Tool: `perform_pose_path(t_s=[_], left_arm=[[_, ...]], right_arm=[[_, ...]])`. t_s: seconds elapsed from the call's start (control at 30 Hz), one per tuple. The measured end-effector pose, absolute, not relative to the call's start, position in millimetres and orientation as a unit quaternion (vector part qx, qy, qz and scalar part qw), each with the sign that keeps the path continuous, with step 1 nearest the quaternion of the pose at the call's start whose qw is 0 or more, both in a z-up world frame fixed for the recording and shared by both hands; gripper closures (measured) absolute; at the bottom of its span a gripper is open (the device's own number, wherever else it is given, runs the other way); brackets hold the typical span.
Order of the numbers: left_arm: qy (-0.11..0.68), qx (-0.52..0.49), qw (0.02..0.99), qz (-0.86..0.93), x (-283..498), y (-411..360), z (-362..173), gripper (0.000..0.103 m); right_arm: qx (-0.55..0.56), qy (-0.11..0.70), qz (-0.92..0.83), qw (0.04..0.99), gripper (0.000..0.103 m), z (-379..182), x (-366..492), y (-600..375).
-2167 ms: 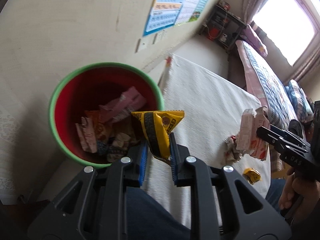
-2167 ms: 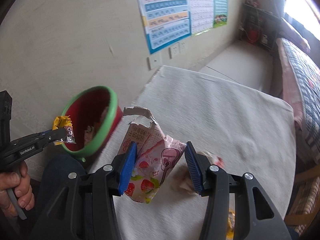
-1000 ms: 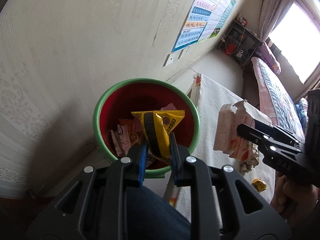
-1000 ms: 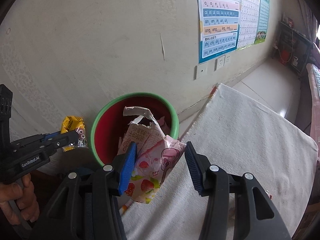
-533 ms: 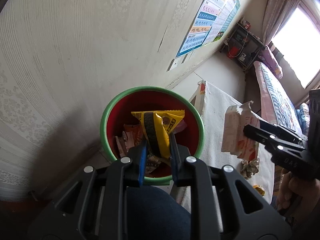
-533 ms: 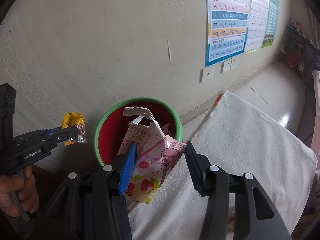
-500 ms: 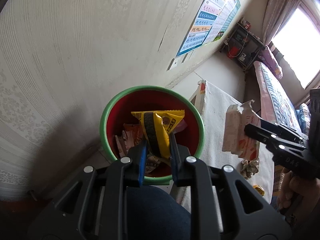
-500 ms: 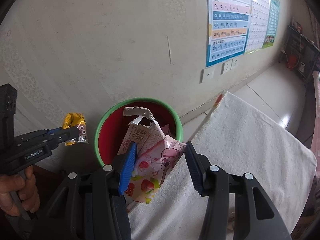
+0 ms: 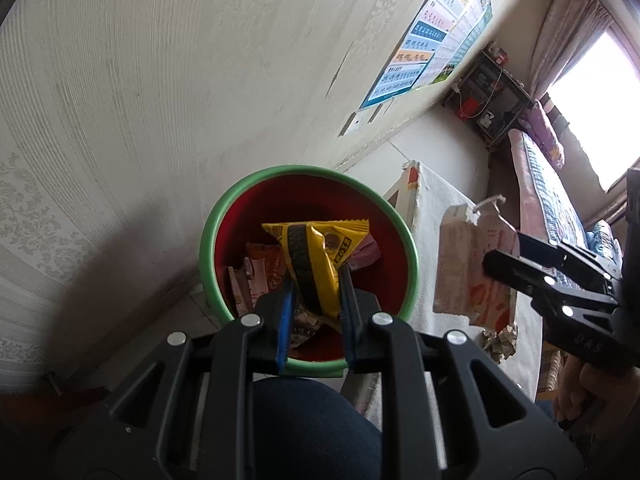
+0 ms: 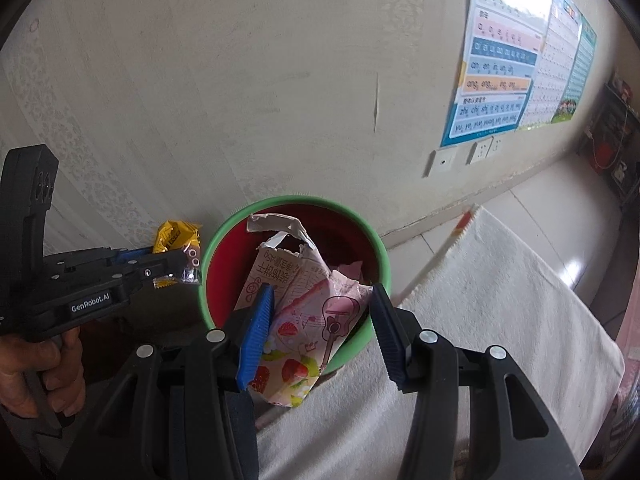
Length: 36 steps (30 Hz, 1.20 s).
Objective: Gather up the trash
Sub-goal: 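Open both grippers to drop the yellow wrapper and pink bag into the bucket, then move both open grippers back over the crumpled paper and yellow candy wrapper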
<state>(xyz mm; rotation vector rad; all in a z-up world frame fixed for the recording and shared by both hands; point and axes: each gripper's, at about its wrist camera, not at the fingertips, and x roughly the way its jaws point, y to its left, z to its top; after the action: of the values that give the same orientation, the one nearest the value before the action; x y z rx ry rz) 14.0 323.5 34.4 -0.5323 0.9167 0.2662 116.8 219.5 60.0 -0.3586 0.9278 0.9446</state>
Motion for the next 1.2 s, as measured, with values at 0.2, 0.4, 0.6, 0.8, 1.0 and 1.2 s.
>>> perform_pose_path(t_s=[0.2,0.4,0.6,0.8,1.0,1.2], left_arm=[[0.441,-0.25,0.853,0.12,21.8,328.3,30.1,0.084],[0.447,-0.257,0.848,0.123,28.6,336.2,24.3,0.084],[0.456,-0.254,0.843,0.125,38.9,342.8,19.5,0.084],[0.46,-0.255,0.84,0.129,43.3,346.3,15.5,0.069],[0.446,-0.241,0.849,0.149,39.0,345.7,24.3,0.018],[0.431,-0.233,0.857,0.162,29.5,337.7,35.5,0.006]], right_arm=[[-0.174,0.432,0.434,0.772,0.055,46.4,118.7,234.5],[-0.191,0.439,0.43,0.766,0.055,24.2,124.6,247.9],[-0.194,0.455,0.42,0.761,0.054,4.2,132.7,257.3],[-0.198,0.458,0.42,0.758,0.049,1.0,132.6,263.2],[-0.196,0.443,0.416,0.769,0.023,8.1,129.6,255.6],[-0.181,0.439,0.403,0.782,0.013,15.0,126.9,231.3]])
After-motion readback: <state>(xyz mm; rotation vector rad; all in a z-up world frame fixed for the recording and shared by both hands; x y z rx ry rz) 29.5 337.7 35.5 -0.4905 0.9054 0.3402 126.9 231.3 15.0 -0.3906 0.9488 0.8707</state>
